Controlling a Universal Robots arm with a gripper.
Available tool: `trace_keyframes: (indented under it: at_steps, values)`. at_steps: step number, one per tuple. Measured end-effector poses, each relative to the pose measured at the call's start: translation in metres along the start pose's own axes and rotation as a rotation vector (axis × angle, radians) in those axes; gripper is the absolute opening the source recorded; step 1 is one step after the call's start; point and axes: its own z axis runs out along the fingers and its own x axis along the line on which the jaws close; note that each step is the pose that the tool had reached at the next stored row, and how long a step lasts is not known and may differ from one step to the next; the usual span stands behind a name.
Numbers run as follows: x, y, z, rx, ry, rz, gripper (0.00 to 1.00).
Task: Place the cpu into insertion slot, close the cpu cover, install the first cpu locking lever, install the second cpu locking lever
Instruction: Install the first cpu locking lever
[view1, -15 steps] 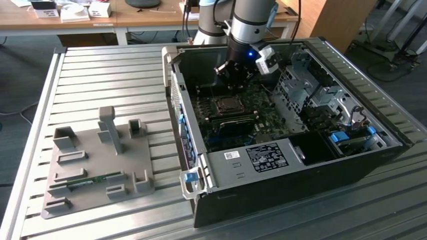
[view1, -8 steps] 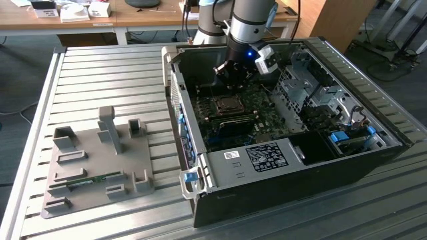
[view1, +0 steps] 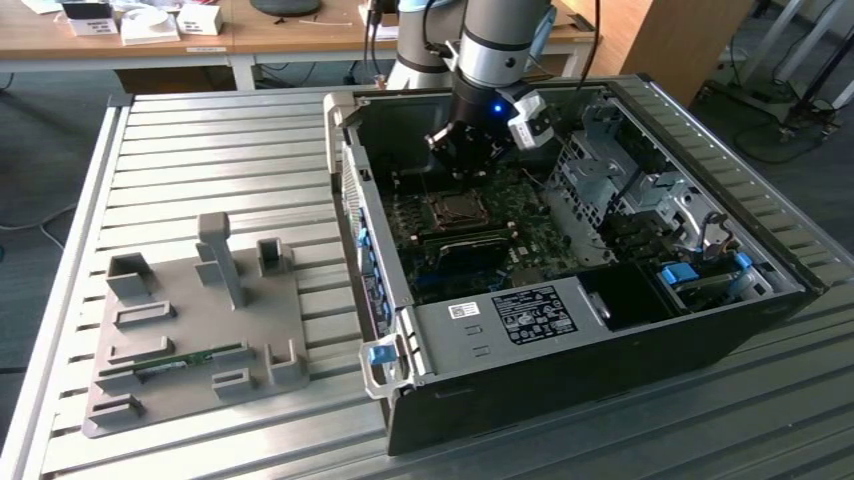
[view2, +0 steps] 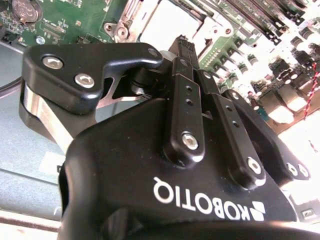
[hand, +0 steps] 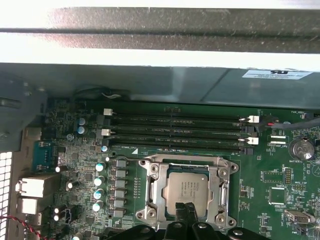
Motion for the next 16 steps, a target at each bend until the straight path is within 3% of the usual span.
trace_keyframes:
  at_steps: [16]
  values:
    - [0.0029,0.0001,0.0000,0.0000,0.0000,0.000,0.11]
